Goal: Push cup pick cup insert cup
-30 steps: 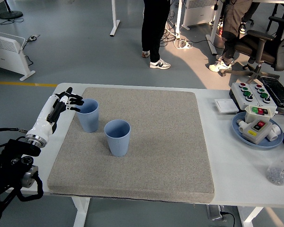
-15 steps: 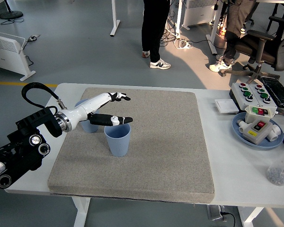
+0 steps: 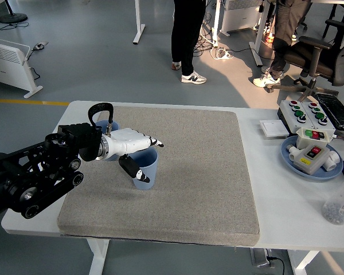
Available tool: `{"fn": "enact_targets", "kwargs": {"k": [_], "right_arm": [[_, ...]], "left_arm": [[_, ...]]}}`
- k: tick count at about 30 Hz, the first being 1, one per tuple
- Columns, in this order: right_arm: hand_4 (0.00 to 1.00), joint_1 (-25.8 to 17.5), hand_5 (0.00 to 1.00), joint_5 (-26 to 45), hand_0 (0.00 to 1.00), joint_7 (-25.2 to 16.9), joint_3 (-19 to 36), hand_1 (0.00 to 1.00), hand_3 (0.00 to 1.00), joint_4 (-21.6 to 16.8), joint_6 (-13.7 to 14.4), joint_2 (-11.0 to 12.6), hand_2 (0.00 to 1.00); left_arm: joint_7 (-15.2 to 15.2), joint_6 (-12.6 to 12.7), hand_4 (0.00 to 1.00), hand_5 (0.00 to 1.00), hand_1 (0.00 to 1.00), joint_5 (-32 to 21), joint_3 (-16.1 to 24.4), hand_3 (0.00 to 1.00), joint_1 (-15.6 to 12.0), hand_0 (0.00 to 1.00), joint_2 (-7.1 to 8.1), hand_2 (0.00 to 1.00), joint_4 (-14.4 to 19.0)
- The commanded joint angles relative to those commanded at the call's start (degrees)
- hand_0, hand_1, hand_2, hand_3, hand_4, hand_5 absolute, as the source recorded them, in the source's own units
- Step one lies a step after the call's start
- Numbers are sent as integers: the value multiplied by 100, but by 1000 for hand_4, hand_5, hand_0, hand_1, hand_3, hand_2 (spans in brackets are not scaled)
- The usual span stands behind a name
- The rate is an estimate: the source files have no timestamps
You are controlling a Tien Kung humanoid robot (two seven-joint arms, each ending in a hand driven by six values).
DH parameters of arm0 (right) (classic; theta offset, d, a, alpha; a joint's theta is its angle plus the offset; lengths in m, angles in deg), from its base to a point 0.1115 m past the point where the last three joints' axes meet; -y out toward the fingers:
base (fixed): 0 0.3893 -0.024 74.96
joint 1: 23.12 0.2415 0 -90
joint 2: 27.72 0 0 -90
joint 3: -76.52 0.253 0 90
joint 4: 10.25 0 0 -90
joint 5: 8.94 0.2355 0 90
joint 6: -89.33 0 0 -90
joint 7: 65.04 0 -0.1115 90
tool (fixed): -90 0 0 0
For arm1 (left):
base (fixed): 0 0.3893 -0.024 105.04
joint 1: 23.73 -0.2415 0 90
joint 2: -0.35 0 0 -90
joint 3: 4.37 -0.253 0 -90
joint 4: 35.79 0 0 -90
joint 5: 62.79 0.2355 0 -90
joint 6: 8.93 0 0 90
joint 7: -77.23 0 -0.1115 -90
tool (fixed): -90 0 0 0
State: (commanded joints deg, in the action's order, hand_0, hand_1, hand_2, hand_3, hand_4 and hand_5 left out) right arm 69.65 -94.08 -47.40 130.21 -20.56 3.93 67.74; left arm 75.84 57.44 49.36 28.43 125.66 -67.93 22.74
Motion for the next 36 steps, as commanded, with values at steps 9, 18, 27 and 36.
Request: {"fn": "enact_targets", "kwargs": {"k": [9,18,27,36], "right_arm": [[127,42,998,-27,528,14,1,546,566,0,-11,17,505],[127,44,998,-38,528,26,21,546,566,0,-9,22,505],[127,39,998,-92,528,40,61,546,564,0,-22,24,505],[127,38,998,-86,528,42,70,546,564,0,-10,21,505]], "left_arm": [[-12,-267,873,238,823,-75,-114,866,186,739,-56,904,-235],[-38,-310,838,197,734,-69,-118,808,193,604,-47,823,-262],[-20,-370,673,83,575,-161,-65,578,148,468,-30,648,-265],[54,-529,619,58,542,-150,182,522,114,487,81,587,-77]]}}
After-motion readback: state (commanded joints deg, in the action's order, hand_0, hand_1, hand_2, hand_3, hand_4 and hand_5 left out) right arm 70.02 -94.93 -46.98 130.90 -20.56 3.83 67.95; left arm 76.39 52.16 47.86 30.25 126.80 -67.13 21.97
